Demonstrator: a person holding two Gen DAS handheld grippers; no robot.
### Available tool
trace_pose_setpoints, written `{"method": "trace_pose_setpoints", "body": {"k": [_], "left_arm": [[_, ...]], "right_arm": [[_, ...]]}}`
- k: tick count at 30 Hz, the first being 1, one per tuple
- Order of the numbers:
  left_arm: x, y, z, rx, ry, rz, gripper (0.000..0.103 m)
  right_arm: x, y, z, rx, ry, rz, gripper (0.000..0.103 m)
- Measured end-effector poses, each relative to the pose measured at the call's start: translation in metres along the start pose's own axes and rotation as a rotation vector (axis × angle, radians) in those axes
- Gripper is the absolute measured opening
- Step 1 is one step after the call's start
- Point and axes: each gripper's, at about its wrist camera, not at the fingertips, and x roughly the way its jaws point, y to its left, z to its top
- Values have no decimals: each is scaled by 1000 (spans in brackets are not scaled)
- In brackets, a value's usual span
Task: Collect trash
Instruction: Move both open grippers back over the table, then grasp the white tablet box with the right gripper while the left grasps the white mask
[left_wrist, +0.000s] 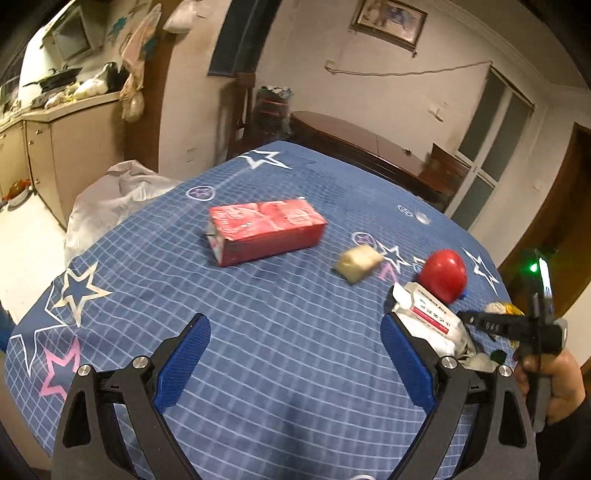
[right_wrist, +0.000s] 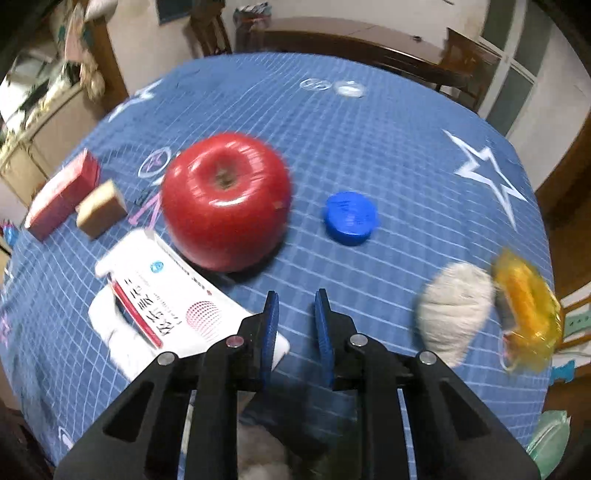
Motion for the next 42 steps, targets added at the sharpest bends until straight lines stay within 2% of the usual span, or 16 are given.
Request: {"method": "trace_pose_setpoints", "body": {"k": [3, 5, 7, 9, 12, 14, 15, 17, 21, 23, 26, 27, 29, 32, 36, 42], "left_arm": [[3, 6, 4, -1, -3, -7, 93], [5, 9, 8, 8, -5, -7, 93], [9, 12, 16, 15, 3, -7, 93], [16, 8, 30, 17, 19, -15, 93], [17, 3, 46, 25, -16, -41, 93], [15, 3, 52, 35, -91, -27, 93], [16, 4, 53, 35, -120, -15, 93], [16, 10, 52, 30, -164, -5, 93], [28, 31, 49, -26, -167, 8, 93], [38, 46, 51, -101, -122, -20, 93], [48, 56, 52, -150, -89, -19, 93], [51, 57, 52, -155, -81, -19, 93], [55, 57, 51, -149, -68, -25, 93], [61, 47, 47, -99, -60, -20, 93], [66, 33, 40, -40, -63, -23, 93], [68, 25, 36, 3, -80, -17, 93]], "right_arm": [[-10, 39, -18, -96, 24, 74, 17], [-37, 63, -36, -179, -6, 158, 17], [-63, 73, -47, -204, -63, 165, 17], [-75, 69, -50, -152, -99, 138, 23], [-71, 61, -48, -38, -124, 72, 34], [-66, 58, -49, 73, -140, 149, 56], [-63, 60, -49, 127, -149, 207, 62], [-59, 72, -51, 170, -145, 250, 76], [-46, 91, -44, 188, -124, 228, 77], [-36, 96, -37, 197, -108, 241, 77], [-26, 102, -33, 180, -95, 201, 76], [-22, 101, -31, 191, -82, 198, 74], [-15, 96, -33, 200, -66, 209, 56], [-17, 98, -37, 187, -86, 195, 48], [-28, 98, -46, 191, -144, 210, 44], [-102, 80, -64, 231, -363, 198, 43]]}}
